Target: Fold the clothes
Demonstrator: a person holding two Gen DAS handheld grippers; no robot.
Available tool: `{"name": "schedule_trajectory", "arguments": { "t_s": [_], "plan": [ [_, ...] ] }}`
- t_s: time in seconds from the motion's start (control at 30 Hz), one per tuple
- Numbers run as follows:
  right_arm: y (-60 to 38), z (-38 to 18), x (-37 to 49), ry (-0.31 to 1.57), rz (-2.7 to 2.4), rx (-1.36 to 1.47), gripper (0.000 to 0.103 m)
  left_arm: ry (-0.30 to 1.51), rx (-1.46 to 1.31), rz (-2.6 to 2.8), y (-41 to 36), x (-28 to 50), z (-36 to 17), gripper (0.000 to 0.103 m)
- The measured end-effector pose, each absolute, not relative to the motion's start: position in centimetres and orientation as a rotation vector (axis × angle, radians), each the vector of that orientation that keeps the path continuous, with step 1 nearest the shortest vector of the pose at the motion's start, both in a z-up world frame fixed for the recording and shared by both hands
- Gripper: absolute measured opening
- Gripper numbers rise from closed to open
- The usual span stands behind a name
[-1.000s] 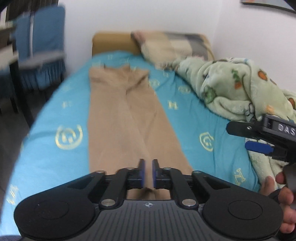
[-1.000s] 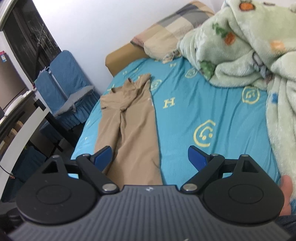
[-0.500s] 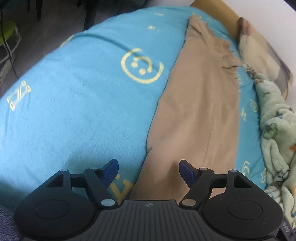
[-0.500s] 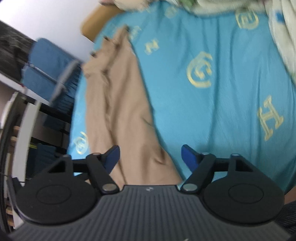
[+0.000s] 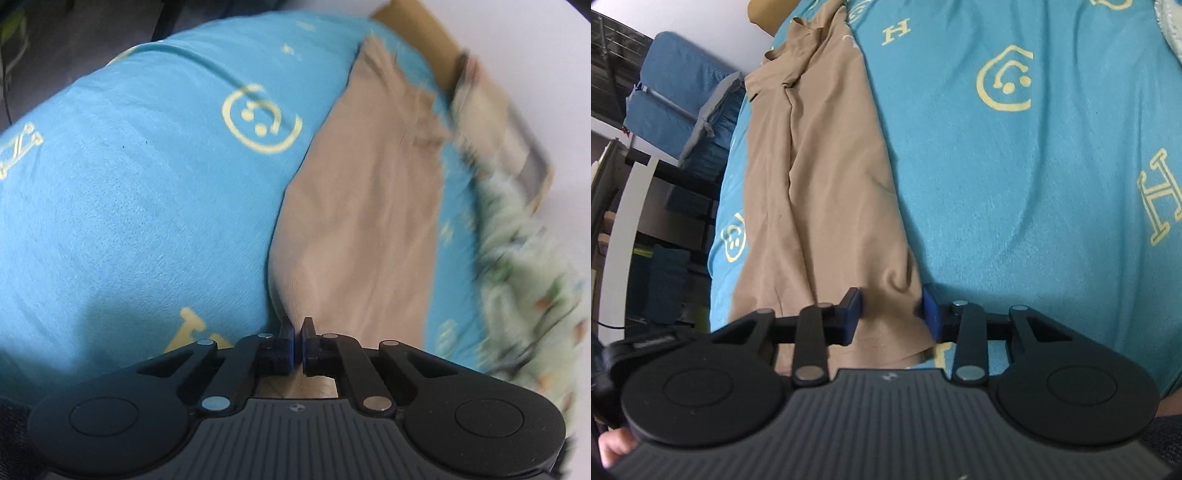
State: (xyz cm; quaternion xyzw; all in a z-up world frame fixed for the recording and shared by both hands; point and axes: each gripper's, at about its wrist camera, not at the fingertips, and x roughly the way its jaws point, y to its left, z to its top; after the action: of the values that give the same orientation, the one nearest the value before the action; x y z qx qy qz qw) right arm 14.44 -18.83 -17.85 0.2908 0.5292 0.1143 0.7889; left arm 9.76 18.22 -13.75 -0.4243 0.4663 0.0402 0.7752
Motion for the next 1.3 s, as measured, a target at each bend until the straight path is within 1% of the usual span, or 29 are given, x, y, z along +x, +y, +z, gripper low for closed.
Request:
{"name": "schedule_trajectory", "arguments": {
  "t_s": [0.1,0.3,0.33,0.37,0.47,0.6,0.7,0.87,1.03,1.2,1.3],
  "plan": [
    [-18.3,-17.7,14.4,1.153,0.27,0.597,0.039,0.928,-1.022,0.06,19.7,9.0,-13.4,0.004],
    [-16.8,-17.2,14.3,1.161,0.301,0.477,0.039,0.894,-1.022,0.048,18.8,8.4,-12.9,0.004],
    [-16.5,-17.0,14.2,1.158,0.292,0.449,0.028,0.892,-1.024,0.044,18.6,8.1,-12.8,0.004],
    [-16.4,-16.8,14.1,1.157,0.278,0.428,0.007,0.891,-1.024,0.038,18.3,8.0,-12.6,0.004],
    [-17.7,-16.4,13.9,1.137,0.253,0.517,0.007,0.886,-1.03,0.019,17.7,7.2,-12.0,0.003],
    [-20.6,-14.4,13.0,1.041,0.235,0.677,0.006,0.854,-1.052,-0.017,17.3,6.0,-9.9,0.003],
    [-22.2,-11.4,12.2,0.953,0.251,0.741,0.006,0.816,-1.075,-0.051,17.0,5.4,-7.6,0.003],
    [-23.7,-5.6,10.7,0.814,0.308,0.767,0.006,0.751,-1.126,-0.11,16.6,3.5,-3.3,0.002],
    [-24.8,-1.1,8.1,0.726,0.372,0.75,0.006,0.722,-1.1,-0.159,15.8,0.5,1.0,0.002],
    [-26.6,0.5,5.3,0.688,0.394,0.787,0.006,0.731,-1.082,-0.179,15.6,-3.1,3.0,0.002],
    [-27.0,0.2,5.6,0.688,0.374,0.826,0.006,0.748,-1.087,-0.17,15.8,-3.1,3.1,0.002]
  ]
}}
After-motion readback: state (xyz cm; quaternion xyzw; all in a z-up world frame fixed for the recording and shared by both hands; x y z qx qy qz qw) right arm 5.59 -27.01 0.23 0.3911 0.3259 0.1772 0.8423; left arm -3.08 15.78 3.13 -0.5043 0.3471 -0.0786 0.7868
